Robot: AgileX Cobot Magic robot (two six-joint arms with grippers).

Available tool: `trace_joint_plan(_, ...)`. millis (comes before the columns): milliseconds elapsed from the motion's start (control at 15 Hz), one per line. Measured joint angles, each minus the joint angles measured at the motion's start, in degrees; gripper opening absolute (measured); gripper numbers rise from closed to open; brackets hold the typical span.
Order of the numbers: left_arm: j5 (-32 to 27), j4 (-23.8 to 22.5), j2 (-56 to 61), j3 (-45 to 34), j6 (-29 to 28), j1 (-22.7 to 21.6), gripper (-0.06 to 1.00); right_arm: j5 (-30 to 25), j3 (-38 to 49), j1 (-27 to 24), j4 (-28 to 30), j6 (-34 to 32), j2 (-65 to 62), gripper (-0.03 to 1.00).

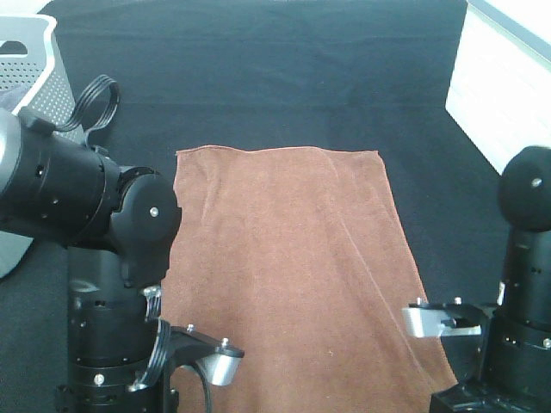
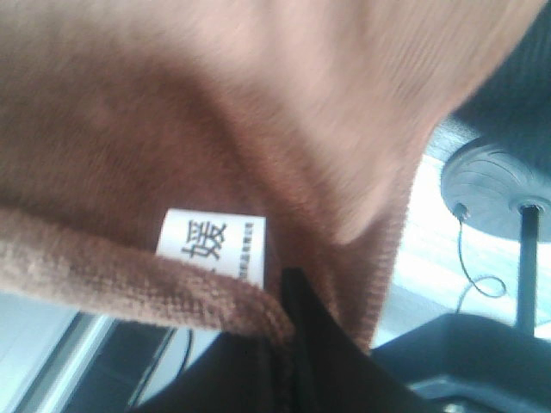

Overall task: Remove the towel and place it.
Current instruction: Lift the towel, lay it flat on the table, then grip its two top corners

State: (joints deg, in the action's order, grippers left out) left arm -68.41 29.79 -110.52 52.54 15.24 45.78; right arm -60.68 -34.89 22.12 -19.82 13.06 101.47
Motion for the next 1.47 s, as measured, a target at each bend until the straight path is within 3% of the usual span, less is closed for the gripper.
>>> trace_joint_plan(800, -0.52, 0.46, -5.96, 8.42, -0.8, 0.0, 0.0, 3.04, 0.0, 0.06, -0.06, 1.38, 3.9, 0.04)
trace_joint_plan(1200, -0.57, 0.46, -5.96, 8.42, -0.97, 0.0, 0.0, 3.04, 0.0, 0.06, -1.55, 2.86, 3.9, 0.19)
trace_joint_plan(1467, -0.57, 0.46, -5.9, 8.42, -0.97, 0.0, 0.0, 3.04, 0.0, 0.06, -1.6, 2.86, 3.9, 0.23)
